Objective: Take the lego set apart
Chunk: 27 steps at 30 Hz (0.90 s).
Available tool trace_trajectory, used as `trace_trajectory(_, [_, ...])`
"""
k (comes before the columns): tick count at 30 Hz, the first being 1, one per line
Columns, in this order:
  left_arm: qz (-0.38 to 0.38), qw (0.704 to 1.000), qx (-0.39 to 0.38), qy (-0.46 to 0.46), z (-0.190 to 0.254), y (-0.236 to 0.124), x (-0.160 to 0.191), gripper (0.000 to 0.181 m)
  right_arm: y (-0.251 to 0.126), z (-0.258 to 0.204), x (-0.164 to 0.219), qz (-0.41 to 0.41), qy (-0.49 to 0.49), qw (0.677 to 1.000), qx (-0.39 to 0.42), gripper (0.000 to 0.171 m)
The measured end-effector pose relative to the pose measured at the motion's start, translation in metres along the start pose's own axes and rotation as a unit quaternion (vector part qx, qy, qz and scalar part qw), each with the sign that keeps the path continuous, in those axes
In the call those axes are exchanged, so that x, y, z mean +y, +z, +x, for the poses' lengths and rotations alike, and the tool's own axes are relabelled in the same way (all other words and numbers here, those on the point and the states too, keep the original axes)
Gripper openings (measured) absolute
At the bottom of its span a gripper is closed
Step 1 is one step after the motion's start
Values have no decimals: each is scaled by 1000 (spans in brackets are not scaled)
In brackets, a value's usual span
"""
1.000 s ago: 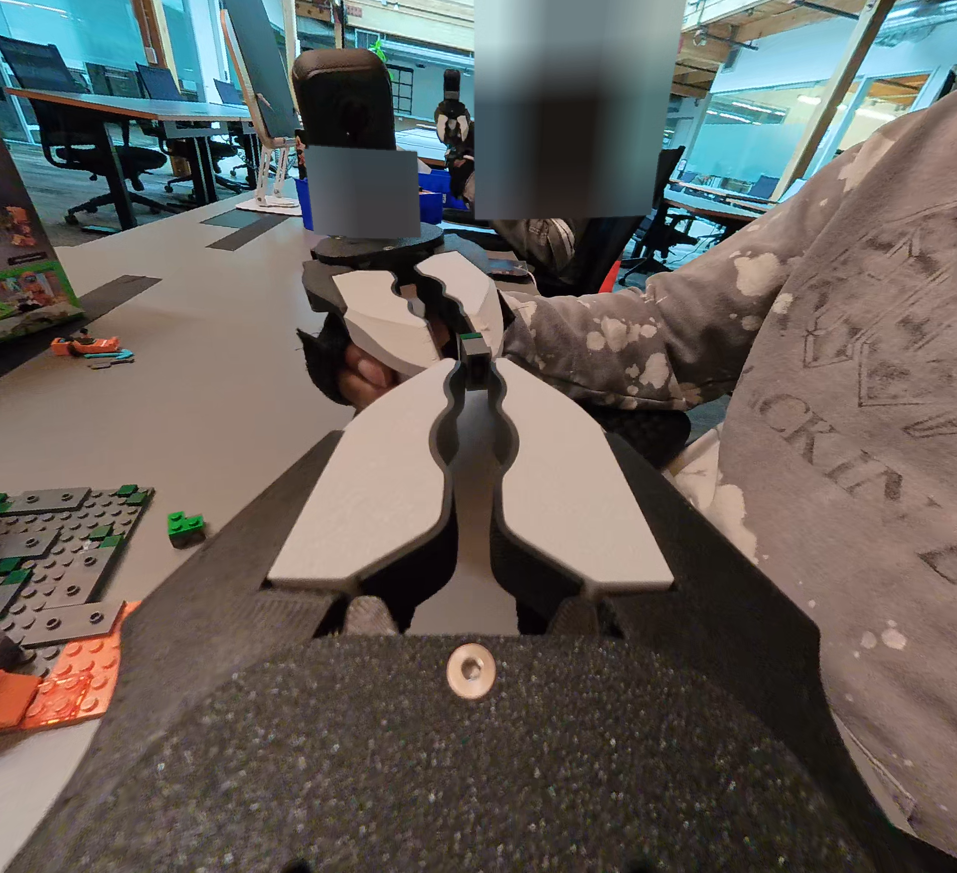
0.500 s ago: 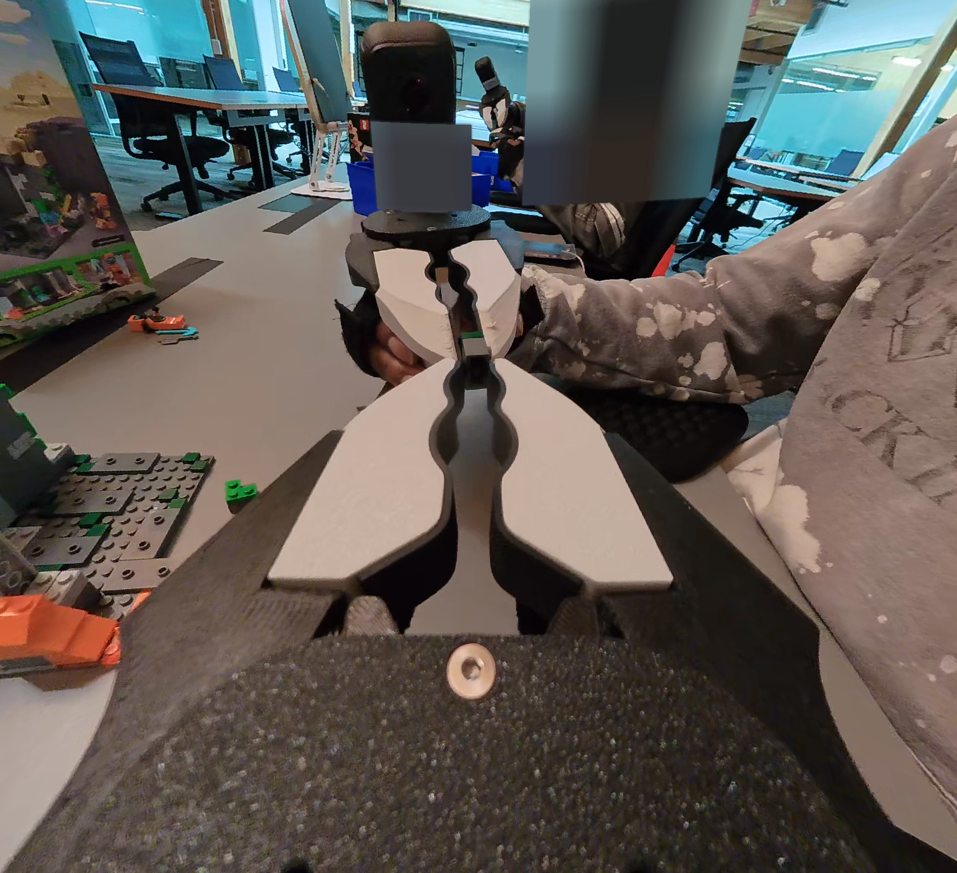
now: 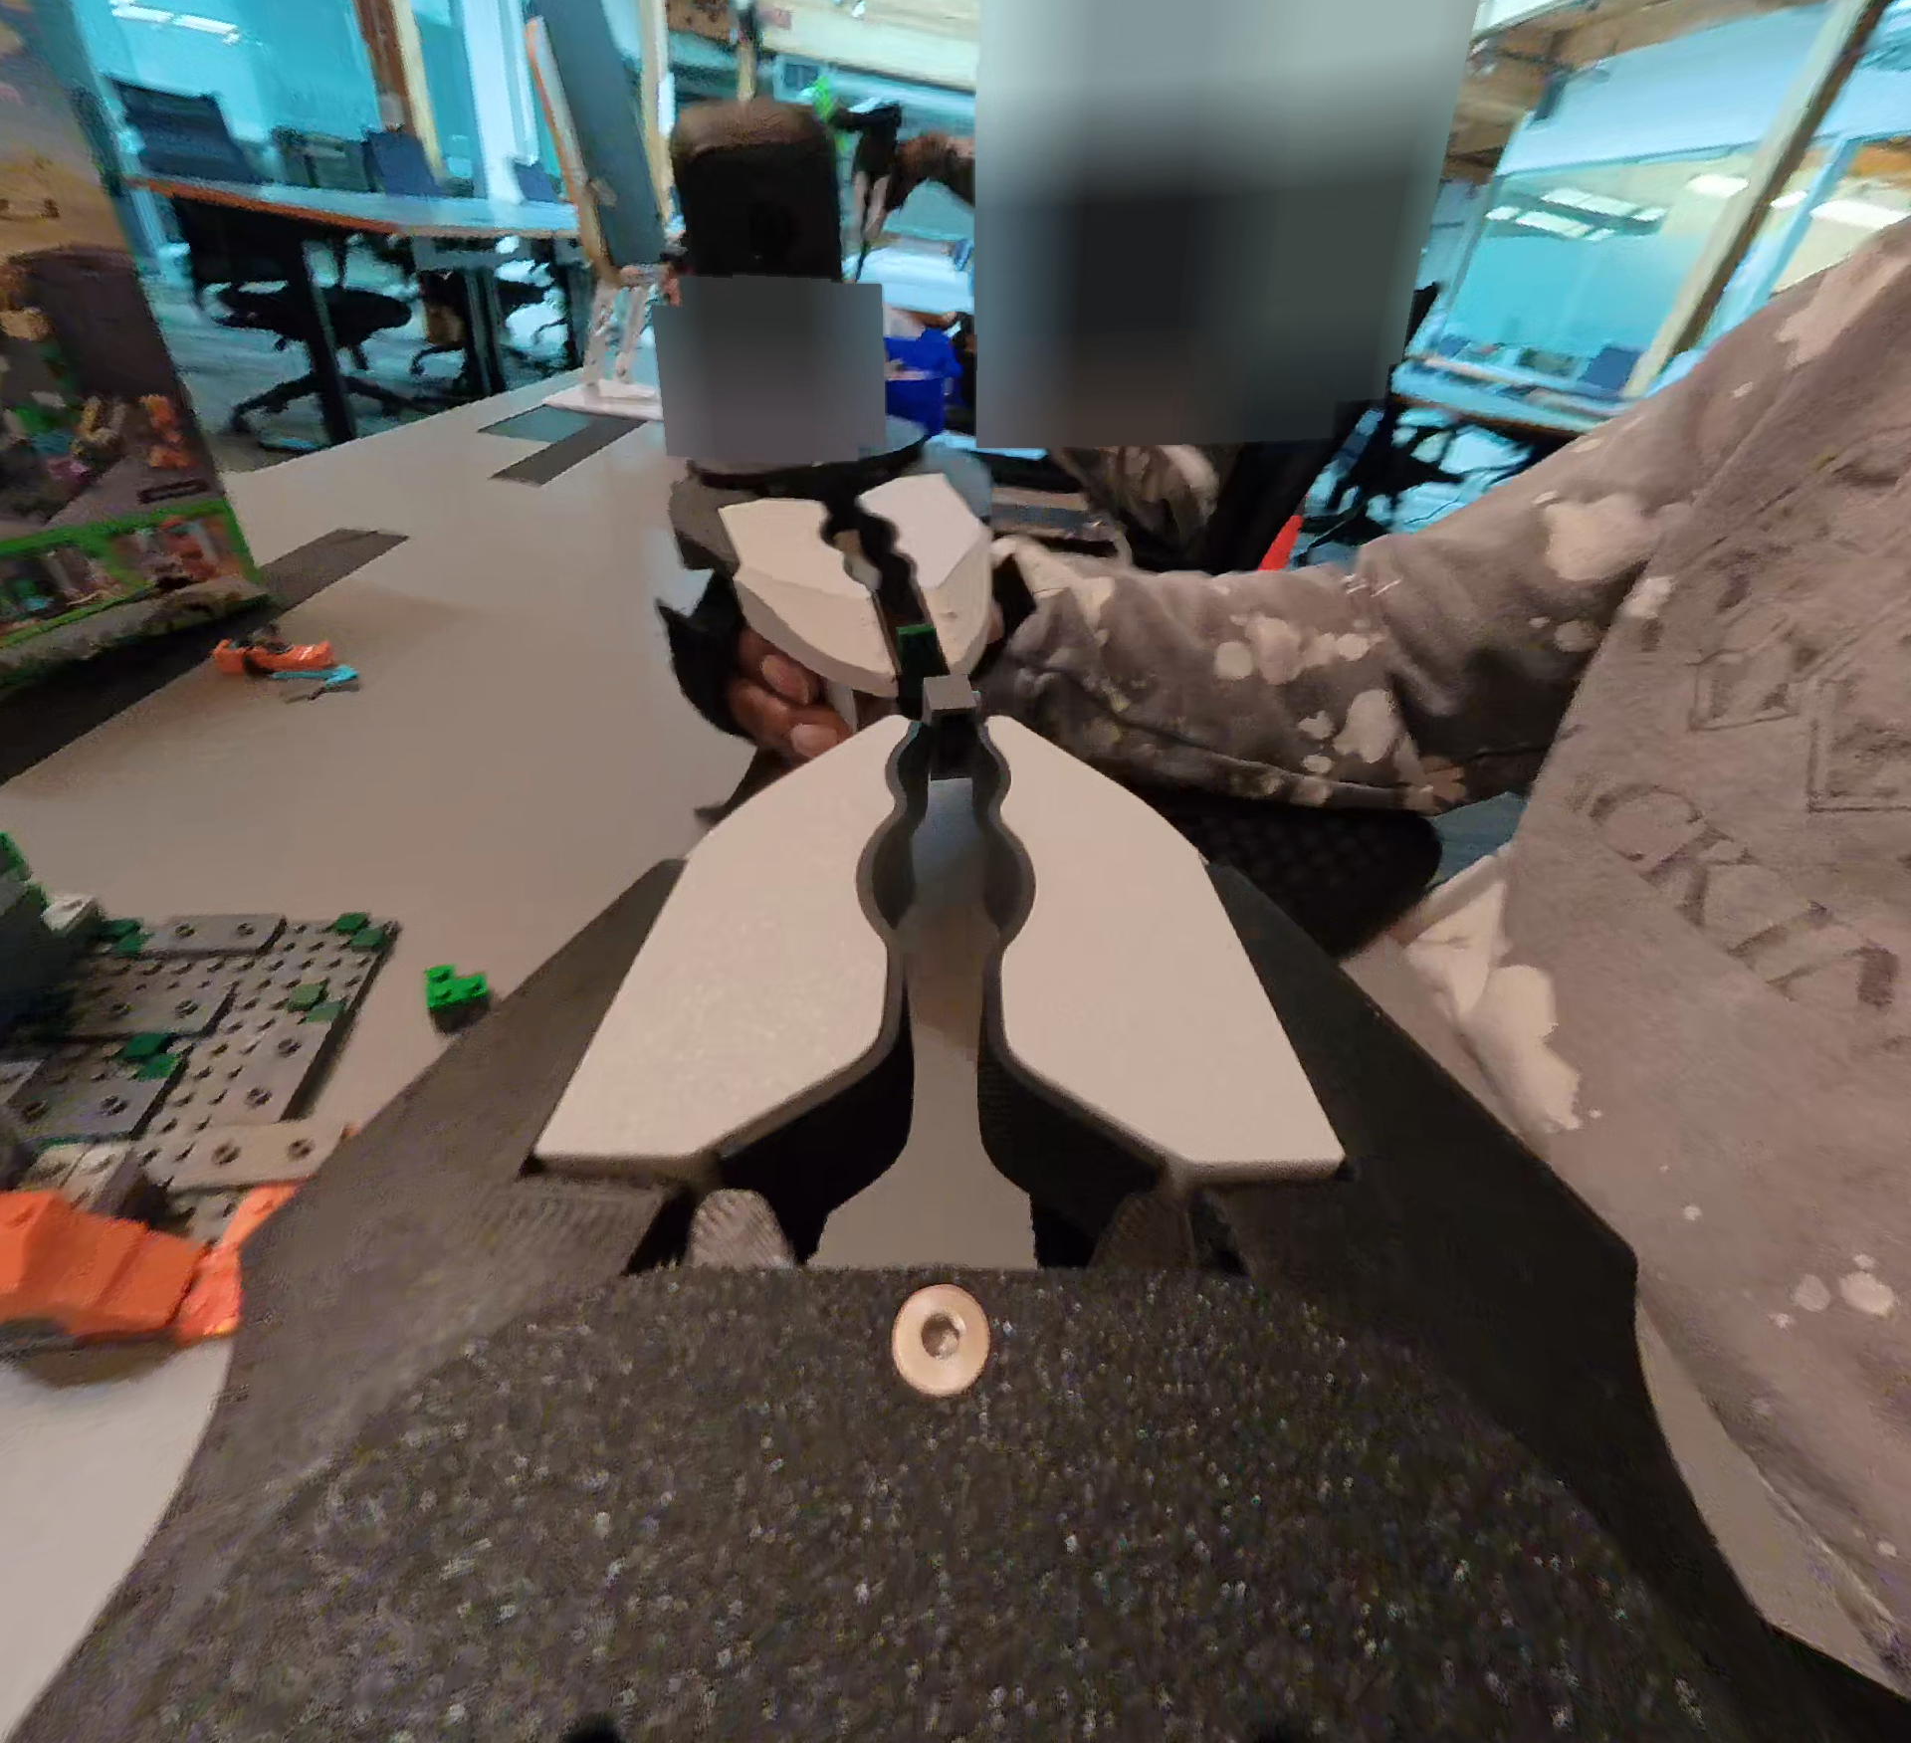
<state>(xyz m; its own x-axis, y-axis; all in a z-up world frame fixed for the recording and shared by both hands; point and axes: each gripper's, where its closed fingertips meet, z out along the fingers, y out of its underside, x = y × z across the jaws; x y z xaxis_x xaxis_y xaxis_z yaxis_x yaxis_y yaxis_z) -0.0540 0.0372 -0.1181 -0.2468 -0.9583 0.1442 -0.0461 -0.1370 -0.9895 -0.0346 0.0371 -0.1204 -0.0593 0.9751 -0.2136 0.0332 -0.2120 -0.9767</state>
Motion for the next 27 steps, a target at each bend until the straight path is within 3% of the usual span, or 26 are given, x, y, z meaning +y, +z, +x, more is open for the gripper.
trace_trajectory(4, [-104, 990, -89, 29, -30, 5, 39, 8, 2, 28, 39, -106, 1, 991, 79, 14])
trace_trajectory(8, [-174, 977, -120, 39, -44, 4, 69, 8, 1, 44, 65, -169, -2, 978, 119, 20])
trace_trajectory(19, [-217, 965, -138, 56, -51, 2, 86, 9, 4, 44, 71, -186, -10, 974, 125, 24])
trace_trajectory(22, [-233, 959, -146, 60, -54, 1, 93, 23, 4, 46, 74, -197, -9, 972, 129, 24])
trace_trajectory(27, [-235, 956, -161, 64, -60, -4, 93, 22, 3, 49, 80, -213, -8, 967, 138, 24])
